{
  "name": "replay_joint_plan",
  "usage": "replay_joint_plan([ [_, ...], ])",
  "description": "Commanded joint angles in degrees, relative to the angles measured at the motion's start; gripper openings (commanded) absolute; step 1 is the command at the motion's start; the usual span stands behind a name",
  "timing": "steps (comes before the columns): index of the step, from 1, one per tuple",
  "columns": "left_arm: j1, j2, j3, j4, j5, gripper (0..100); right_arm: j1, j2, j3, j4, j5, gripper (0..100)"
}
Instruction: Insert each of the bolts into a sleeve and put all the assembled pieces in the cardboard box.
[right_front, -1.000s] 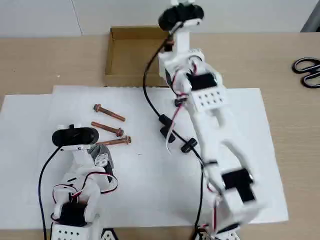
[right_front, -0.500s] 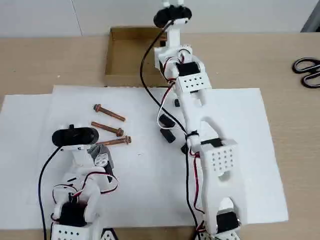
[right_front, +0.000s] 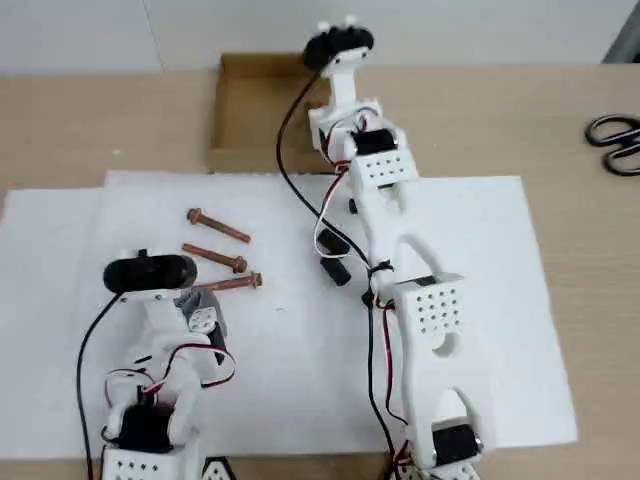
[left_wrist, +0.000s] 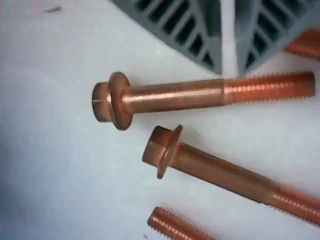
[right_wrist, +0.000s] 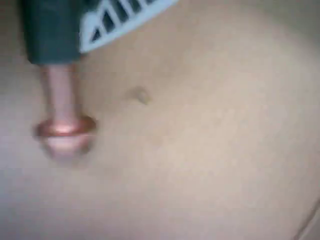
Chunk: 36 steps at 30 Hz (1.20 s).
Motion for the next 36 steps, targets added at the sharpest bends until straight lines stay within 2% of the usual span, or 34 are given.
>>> replay_joint_plan([
  [1, 0.35, -0.62, -0.31, -1.05, -0.09, 1, 0.13, -5.41, -1.85, 0.84, 0.44, 16.6],
  [5, 0.35, -0.62, -0.31, -1.05, -0.09, 1, -0.31, -9.54, -1.85, 8.13, 0.44, 16.6],
  [14, 0.35, -0.62, -0.31, -1.14, -0.09, 1, -2.51, -21.58, -1.85, 39.69, 0.62, 16.5],
  [21, 0.35, -0.62, -0.31, -1.23, -0.09, 1, -2.68, -22.20, -1.67, 53.85, 0.35, 16.5],
  [28, 0.35, -0.62, -0.31, -1.23, -0.09, 1, -3.21, -22.64, 1.76, 55.87, 1.05, 16.5],
  [32, 0.35, -0.62, -0.31, -1.23, 0.00, 1, -6.90, -22.81, 7.47, 56.22, 10.11, 16.6],
  [36, 0.35, -0.62, -0.31, -1.23, 0.00, 1, -11.03, -22.90, 11.87, 56.31, 12.22, 16.6],
])
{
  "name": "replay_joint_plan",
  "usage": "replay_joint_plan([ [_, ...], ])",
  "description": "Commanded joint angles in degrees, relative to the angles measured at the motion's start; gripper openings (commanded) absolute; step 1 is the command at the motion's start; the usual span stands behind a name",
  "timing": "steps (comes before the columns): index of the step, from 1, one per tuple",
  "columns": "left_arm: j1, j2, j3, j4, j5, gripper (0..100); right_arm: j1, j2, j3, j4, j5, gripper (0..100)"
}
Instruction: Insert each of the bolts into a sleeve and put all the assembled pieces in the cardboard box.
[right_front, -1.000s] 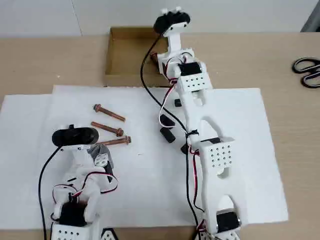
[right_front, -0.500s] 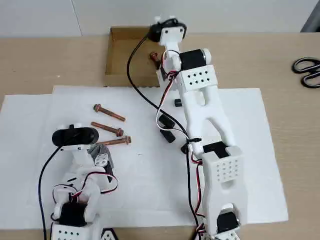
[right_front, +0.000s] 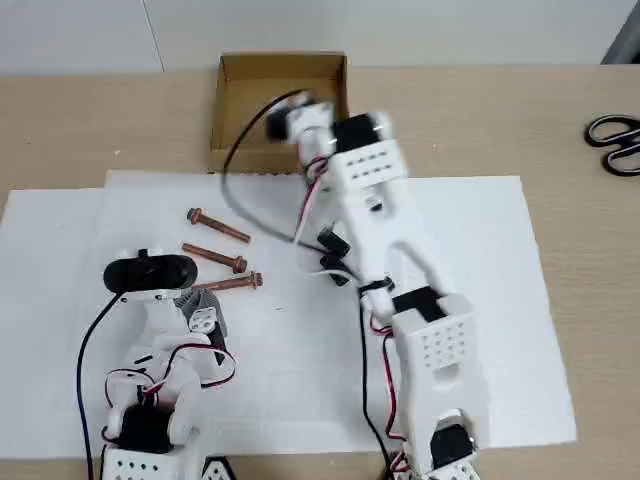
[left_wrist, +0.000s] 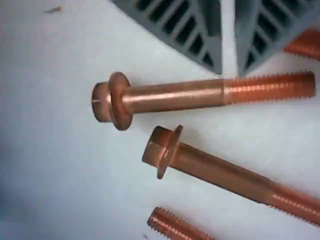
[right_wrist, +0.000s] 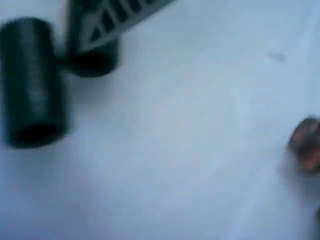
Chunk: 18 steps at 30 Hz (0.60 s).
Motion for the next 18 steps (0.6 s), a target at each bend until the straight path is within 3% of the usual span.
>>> replay_joint_plan([
  [1, 0.35, -0.62, -0.31, -1.23, 0.00, 1, -2.95, -4.00, 2.02, 1.19, 1.93, 16.6],
  [8, 0.35, -0.62, -0.31, -1.23, 0.00, 1, -3.74, -6.37, 2.90, 1.19, 2.02, 16.6],
  [18, 0.35, -0.62, -0.31, -1.23, 0.00, 1, -0.84, -3.91, 2.99, 0.66, 9.14, 16.6],
])
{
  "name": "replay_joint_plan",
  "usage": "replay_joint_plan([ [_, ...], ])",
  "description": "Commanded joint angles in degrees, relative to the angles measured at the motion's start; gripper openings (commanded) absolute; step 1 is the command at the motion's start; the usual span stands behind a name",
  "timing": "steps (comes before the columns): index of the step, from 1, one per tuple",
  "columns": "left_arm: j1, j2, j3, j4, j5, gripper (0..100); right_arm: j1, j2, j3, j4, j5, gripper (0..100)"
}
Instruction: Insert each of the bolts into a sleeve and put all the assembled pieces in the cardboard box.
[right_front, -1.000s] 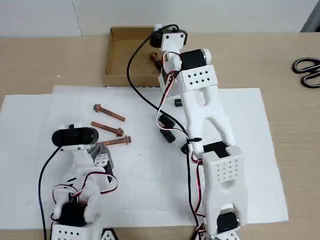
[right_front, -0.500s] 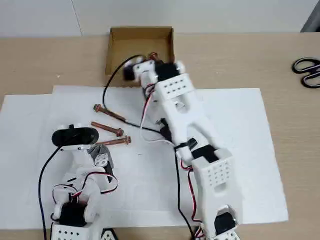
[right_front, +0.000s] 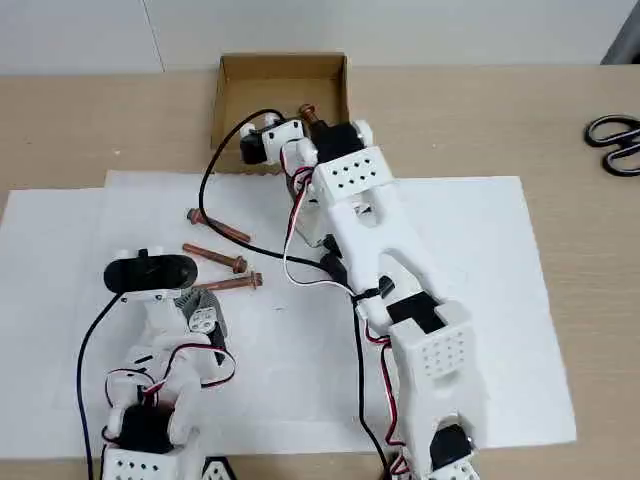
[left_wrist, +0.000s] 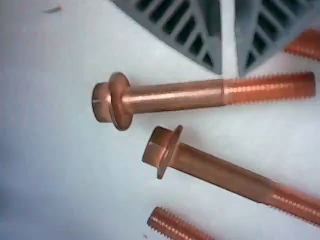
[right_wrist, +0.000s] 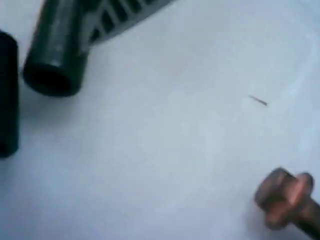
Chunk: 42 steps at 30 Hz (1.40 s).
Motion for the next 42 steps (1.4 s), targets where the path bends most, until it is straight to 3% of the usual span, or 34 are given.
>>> replay_joint_plan([
  [1, 0.35, -0.62, -0.31, -1.23, 0.00, 1, 0.40, -0.13, -0.18, 0.31, 2.37, 16.6],
  [12, 0.35, -0.62, -0.31, -1.23, 0.00, 1, 0.57, 5.49, -0.44, -3.30, 4.04, 16.6],
  [26, 0.35, -0.62, -0.31, -1.23, 0.00, 1, 6.02, 14.02, -0.53, -5.76, 4.04, 16.4],
  [33, 0.35, -0.62, -0.31, -1.23, 0.00, 1, 5.76, 14.37, -0.53, -5.41, 3.60, 1.2],
  [42, 0.35, -0.62, -0.31, -1.32, -0.18, 1, 5.14, 11.38, -4.57, -0.13, 3.52, 0.7],
])
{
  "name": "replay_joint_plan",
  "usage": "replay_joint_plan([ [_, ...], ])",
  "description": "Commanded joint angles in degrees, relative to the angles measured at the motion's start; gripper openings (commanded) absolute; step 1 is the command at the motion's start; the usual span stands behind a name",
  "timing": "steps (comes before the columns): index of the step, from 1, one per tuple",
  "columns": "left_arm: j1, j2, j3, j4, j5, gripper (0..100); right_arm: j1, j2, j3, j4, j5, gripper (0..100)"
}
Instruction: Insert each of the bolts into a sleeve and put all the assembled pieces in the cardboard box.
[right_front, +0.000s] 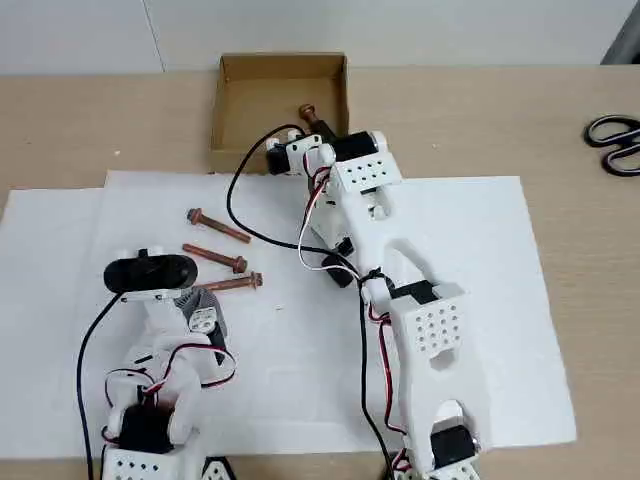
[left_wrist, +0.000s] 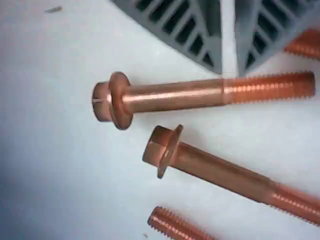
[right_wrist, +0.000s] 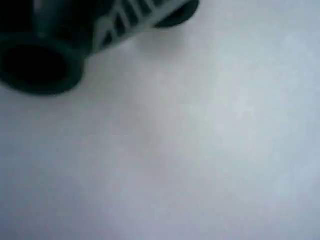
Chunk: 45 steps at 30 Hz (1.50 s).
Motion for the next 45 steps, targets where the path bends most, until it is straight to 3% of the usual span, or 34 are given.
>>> replay_joint_plan([
  [1, 0.44, -0.62, -0.31, -1.32, -0.26, 1, -0.31, -4.26, -3.43, 4.97, -0.35, 0.7],
  [11, 0.44, -0.09, -12.70, -0.26, -0.26, 1, 1.27, -27.38, 2.46, 5.58, -5.63, 0.2],
  [16, 2.37, -0.09, -19.30, 8.70, -0.26, 1, 7.87, -37.58, 17.93, 5.41, -5.54, 0.2],
  [21, 3.16, 3.16, -23.69, 12.04, -0.26, 1, 15.87, -46.81, 31.03, 5.23, -5.27, 0.2],
  [29, 3.16, 29.80, -45.05, 13.01, -0.09, 1, 25.63, -62.73, 50.99, 4.97, -0.97, 0.3],
  [36, 3.08, 58.73, -72.57, 28.66, -1.05, 1, 32.57, -73.36, 63.21, 3.91, 2.81, 0.3],
  [41, 3.08, 76.75, -84.00, 37.45, -10.99, 1, 36.79, -78.81, 70.95, 2.86, 4.13, 0.3],
  [45, 3.08, 85.36, -86.37, 42.29, -25.05, 1, 38.20, -83.12, 73.49, 2.86, 5.71, 0.3],
])
